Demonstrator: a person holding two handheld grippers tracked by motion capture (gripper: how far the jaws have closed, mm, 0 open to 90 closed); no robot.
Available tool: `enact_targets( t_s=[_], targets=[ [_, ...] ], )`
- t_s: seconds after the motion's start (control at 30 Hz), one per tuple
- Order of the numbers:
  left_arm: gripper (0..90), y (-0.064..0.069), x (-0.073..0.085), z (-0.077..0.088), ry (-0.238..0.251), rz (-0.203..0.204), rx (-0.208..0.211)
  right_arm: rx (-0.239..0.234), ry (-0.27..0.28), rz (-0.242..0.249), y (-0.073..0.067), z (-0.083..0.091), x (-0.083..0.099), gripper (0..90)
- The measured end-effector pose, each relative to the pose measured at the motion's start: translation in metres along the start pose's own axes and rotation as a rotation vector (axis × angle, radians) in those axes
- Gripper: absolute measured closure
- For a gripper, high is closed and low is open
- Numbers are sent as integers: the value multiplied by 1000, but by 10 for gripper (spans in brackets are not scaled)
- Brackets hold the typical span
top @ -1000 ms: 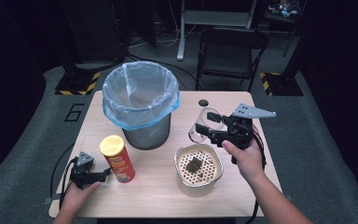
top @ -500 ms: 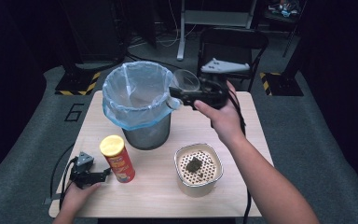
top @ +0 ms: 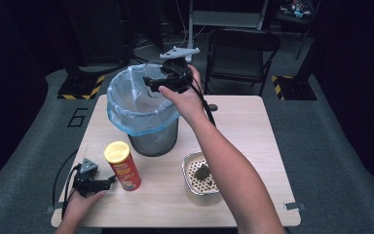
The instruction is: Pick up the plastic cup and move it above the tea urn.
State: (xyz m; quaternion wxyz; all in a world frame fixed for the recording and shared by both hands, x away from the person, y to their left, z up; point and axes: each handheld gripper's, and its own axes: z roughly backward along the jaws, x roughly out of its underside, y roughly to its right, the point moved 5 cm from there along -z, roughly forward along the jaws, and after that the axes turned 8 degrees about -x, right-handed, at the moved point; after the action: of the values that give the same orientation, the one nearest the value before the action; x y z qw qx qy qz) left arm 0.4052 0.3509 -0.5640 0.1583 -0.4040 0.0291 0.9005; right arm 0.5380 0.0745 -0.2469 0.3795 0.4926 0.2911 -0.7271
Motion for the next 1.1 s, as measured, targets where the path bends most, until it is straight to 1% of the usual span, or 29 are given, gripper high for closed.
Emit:
enact_targets(
  t_s=[0.03,0.07,0.1,0.13,0.17,0.2,0.23,0.3,0.33,0.37,0.4,0.43,0.47,0.5,0.53,0.6,0.63,0.67,0.7,0.8,0.83,0.87,0.9,0.93,0.97,1.0,1.03,1.07,1.1],
  targets=[
    [119,0,0,0,0,0,0,0,-4,-27,2,-6,1,315],
    [120,0,0,0,0,0,0,-1,-7,-33,3,-9,2,315],
    [120,0,0,0,-1,0,3,7,-14,-40,5,-12,4,315],
    [120,0,0,0,-1,0,3,7,-14,-40,5,-12,4,315],
    [120,0,0,0,0,0,0,10,-24,-44,7,-18,6,312],
    [120,0,0,0,0,0,0,10,-24,-44,7,-18,6,312],
    [120,0,0,0,0,-1,0,13,-23,-37,8,-20,7,310],
    [120,0,0,0,0,1,1,-7,-8,-52,7,-24,9,258],
    [120,0,0,0,0,-1,0,-26,-16,-65,5,-27,10,205],
    [120,0,0,0,0,2,2,-37,-31,-68,4,-30,11,125],
    [120,0,0,0,0,-1,0,-54,-61,-72,1,-34,14,95],
    [120,0,0,0,0,4,3,-55,-90,-67,-2,-36,17,64],
    [119,0,0,0,0,4,3,-55,-90,-67,-2,-36,17,64],
    [119,1,0,0,-3,4,5,-39,-102,-53,-4,-37,20,42],
    [118,0,1,1,-2,-4,3,-43,-100,-32,-8,-37,22,34],
    [115,1,1,1,-3,-4,8,-40,-95,-27,-8,-36,22,29],
    [113,1,1,1,0,-16,9,-30,-43,-18,-7,-30,18,41],
    [113,1,1,2,-4,-17,15,-33,-32,-29,-7,-27,17,59],
    [112,1,1,2,2,-21,12,-29,-16,-27,-7,-23,16,74],
    [113,2,3,4,-3,-25,25,-5,5,-23,-5,-5,16,155],
    [115,2,3,4,-2,-21,24,2,4,-21,-4,2,17,164],
    [116,2,3,4,-2,-21,24,2,4,-21,-4,2,17,164],
    [117,2,3,3,0,-19,18,41,5,7,0,20,22,246],
    [119,2,3,4,-1,-18,15,37,10,13,1,28,24,281],
    [128,2,3,4,-1,-18,15,37,10,13,1,28,24,281],
    [128,2,3,4,9,-6,7,30,18,26,1,39,28,306],
    [150,2,3,5,1,-2,10,40,17,77,1,64,40,308],
    [150,1,3,5,-1,4,12,40,17,77,1,64,40,308],
    [172,0,2,8,-10,36,27,75,-6,106,0,86,56,307]
  ],
)
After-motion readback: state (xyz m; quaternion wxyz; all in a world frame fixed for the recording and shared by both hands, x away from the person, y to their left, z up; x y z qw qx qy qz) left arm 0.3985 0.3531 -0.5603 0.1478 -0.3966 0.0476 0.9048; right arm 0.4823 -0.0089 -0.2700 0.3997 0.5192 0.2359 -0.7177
